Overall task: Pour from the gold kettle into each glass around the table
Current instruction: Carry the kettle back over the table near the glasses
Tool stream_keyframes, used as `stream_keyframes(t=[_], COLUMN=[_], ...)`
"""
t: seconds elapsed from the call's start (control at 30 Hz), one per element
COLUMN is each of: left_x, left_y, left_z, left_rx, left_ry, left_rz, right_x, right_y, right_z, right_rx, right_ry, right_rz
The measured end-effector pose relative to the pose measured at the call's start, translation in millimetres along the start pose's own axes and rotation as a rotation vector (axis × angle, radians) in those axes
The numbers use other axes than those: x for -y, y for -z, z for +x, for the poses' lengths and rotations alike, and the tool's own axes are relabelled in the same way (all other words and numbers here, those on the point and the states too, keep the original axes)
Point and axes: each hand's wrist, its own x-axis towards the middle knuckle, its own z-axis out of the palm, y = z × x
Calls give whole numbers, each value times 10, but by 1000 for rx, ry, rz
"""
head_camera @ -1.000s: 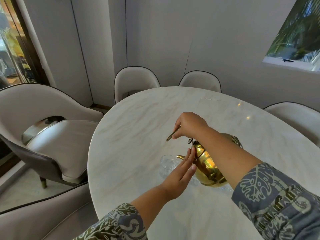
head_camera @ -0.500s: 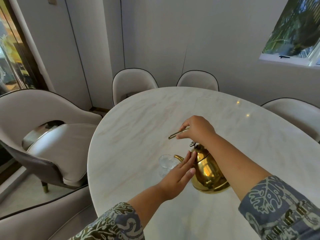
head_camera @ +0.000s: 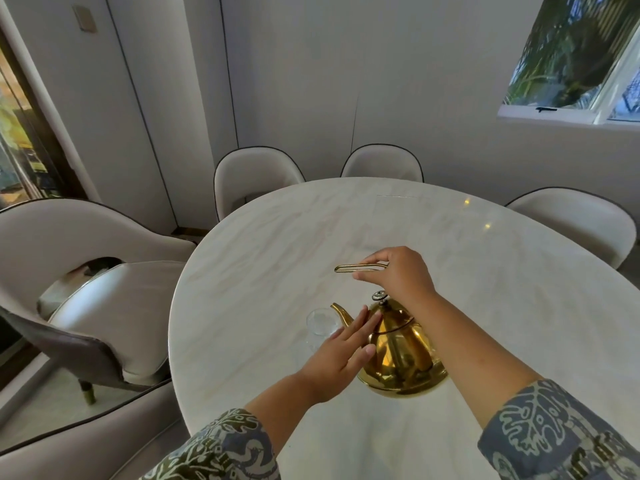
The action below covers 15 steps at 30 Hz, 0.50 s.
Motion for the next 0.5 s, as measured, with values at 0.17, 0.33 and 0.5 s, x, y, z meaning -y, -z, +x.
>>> stream_keyframes(t=[0.17,0.33,0.5], left_x=[-69,-224,-427], left_y=[-47,-71,-119], left_z=[-63,-66,35], left_rx=[-43,-58,-92], left_ry=[-4,-15,-45], left_rz=[70,154,124], right_x=[-154,-264,-352], right_y=[50,193,429], right_z=[-154,-332,-406], right_rx=[-91,-201,-258], right_ry=[16,11,29], right_rz=[165,297,335])
